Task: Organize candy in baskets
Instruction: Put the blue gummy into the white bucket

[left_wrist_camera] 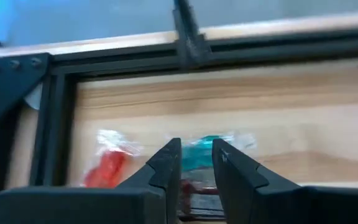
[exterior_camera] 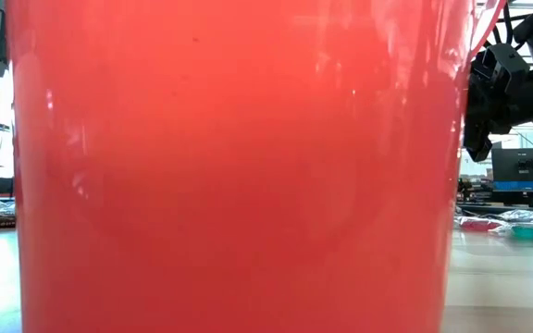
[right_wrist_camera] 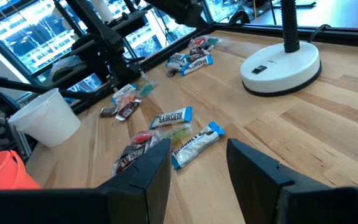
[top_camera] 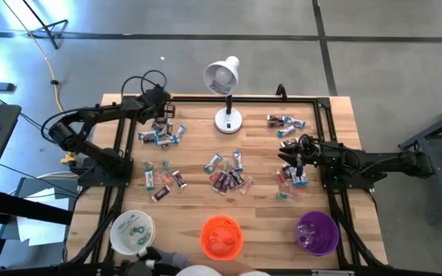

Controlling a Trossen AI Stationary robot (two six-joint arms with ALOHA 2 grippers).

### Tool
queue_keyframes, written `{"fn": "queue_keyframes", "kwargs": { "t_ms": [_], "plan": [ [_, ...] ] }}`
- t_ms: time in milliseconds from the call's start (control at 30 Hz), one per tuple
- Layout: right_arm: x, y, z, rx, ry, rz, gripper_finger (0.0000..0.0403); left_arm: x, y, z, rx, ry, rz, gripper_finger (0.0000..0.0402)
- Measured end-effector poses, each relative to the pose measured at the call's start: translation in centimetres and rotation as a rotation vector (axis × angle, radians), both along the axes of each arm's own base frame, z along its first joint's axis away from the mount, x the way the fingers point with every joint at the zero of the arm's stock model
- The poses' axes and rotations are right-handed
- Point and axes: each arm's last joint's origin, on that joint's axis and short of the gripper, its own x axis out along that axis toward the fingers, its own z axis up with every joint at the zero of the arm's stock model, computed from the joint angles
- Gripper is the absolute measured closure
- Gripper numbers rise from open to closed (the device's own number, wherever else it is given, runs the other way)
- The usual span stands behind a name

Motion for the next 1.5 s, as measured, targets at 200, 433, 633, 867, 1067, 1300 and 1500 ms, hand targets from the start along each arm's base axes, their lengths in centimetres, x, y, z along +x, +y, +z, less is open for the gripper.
{"fn": "queue_keyframes", "kwargs": {
  "t_ms": [200, 433, 633, 867, 1067, 1300, 1500],
  "plan": [
    [0.0, 0.0, 0.0, -0.001, 0.000, -0.002, 0.0251, -0.5, 0.9, -1.6, -0.088, 0.053, -0.076, 0.0322],
    [0.0, 0.0, 0.0, -0.001, 0.000, -0.002, 0.0251, -0.1, 1.3, -1.6, -0.098, 0.057, -0.021, 0.0323],
    [0.0, 0.0, 0.0, -0.001, 0.000, -0.002, 0.0251, -0.2, 1.4, -1.5, -0.092, 0.066, -0.004, 0.0323],
    [0.0, 0.0, 0.0, 0.000, 0.000, 0.000, 0.0251, -0.1, 1.3, -1.6, -0.110, 0.068, -0.050, 0.0323],
    [0.0, 0.0, 0.0, 0.000, 0.000, 0.001, 0.0251, 0.0, 1.4, -1.5, -0.134, 0.053, -0.080, 0.0305],
    [0.0, 0.0, 0.0, 0.000, 0.000, 0.001, 0.0251, -0.1, 2.1, -0.7, -0.146, 0.015, -0.079, 0.0266],
    [0.0, 0.0, 0.0, 0.000, 0.000, 0.000, 0.0251, 0.0, 2.3, -1.4, -0.205, -0.033, -0.089, 0.0263]
  ]
}}
